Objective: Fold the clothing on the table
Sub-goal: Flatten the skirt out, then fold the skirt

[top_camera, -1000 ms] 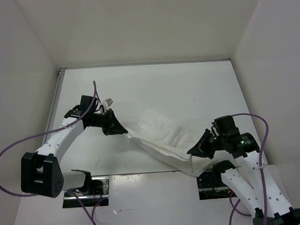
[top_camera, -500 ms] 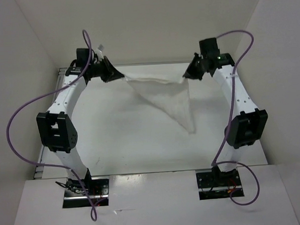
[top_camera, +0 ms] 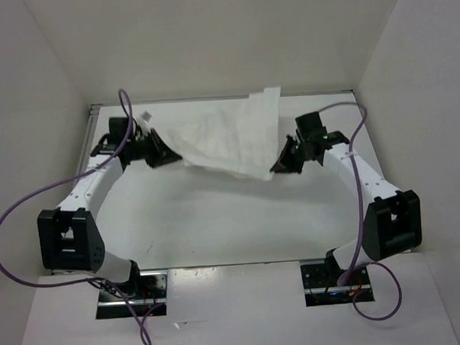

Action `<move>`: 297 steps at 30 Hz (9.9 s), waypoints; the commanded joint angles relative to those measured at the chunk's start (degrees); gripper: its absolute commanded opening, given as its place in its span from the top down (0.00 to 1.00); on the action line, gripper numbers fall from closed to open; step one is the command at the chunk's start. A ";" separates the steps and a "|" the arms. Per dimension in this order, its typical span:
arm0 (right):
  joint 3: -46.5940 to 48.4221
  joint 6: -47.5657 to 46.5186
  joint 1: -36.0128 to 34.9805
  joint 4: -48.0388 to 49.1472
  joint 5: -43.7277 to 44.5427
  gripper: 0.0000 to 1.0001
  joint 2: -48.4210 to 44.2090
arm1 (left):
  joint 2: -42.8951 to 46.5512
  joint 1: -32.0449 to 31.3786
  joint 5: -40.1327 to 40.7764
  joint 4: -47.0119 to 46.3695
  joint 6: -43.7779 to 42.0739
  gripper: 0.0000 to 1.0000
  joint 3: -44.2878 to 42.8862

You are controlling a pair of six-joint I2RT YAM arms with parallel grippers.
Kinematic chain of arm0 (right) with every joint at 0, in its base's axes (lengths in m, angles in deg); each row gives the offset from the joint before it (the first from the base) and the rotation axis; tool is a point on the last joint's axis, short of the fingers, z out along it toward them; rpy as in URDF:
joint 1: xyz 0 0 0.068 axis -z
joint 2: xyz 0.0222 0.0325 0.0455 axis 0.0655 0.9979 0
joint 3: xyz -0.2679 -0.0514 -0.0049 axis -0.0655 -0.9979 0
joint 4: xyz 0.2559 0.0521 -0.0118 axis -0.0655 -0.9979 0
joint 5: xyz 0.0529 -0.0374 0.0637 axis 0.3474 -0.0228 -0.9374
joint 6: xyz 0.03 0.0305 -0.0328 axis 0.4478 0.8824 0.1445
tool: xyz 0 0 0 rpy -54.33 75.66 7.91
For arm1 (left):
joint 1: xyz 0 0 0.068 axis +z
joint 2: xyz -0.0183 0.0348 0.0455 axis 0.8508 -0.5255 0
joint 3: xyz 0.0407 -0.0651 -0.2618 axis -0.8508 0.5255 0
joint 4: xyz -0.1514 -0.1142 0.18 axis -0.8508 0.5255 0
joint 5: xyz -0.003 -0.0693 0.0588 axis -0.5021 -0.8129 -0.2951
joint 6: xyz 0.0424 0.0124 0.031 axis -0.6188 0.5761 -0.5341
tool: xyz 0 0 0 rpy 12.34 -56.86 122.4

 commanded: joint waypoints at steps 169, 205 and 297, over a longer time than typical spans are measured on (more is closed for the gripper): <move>10.96 -5.58 -4.24 -6.47 14.89 0.64 36.94 | -22.21 -7.80 17.07 -9.46 -14.12 1.00 -2.18; -4.15 -10.50 13.96 13.30 -13.05 0.09 27.54 | -28.01 -7.80 26.30 -4.97 -10.43 1.00 0.20; 5.42 -2.59 -8.54 9.36 -19.92 1.00 12.07 | -23.98 -20.91 16.53 1.35 -12.28 0.99 -6.39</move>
